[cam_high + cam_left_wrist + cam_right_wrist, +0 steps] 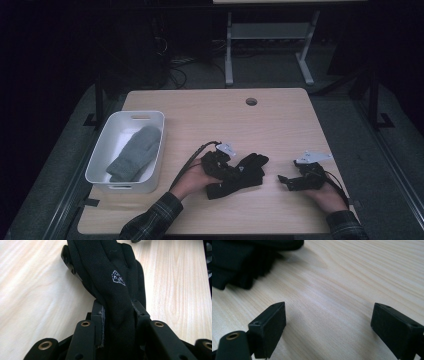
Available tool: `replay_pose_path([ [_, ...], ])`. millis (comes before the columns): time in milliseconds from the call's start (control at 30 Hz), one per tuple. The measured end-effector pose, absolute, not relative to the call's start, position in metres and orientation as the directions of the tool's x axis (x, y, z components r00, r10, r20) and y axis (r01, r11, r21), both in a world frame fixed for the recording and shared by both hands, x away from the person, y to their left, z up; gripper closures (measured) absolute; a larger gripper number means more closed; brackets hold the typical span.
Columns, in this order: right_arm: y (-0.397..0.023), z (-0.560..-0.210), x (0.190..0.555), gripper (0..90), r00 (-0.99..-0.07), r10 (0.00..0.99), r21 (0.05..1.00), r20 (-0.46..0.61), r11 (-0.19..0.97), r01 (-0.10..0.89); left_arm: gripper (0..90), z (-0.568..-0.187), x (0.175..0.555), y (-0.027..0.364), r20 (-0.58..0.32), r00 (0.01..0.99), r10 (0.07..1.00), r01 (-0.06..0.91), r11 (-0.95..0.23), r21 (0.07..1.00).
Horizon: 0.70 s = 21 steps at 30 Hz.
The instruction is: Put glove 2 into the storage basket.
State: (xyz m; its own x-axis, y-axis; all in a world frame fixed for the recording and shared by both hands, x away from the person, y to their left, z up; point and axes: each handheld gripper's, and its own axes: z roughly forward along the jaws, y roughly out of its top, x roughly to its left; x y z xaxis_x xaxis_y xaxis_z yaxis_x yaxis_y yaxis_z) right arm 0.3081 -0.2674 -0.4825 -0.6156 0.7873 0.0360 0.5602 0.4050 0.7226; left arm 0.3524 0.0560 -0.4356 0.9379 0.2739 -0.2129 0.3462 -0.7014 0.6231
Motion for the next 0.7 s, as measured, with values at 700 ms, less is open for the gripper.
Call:
replay_pose_path([
  [700,-0.267,-0.482,0.308,12.5,-0.613,0.789,0.721,0.041,0.401,0.565,68.3,-0.356,0.359,0.129,-0.168,0.884,0.436,0.433,-0.63,0.644],
])
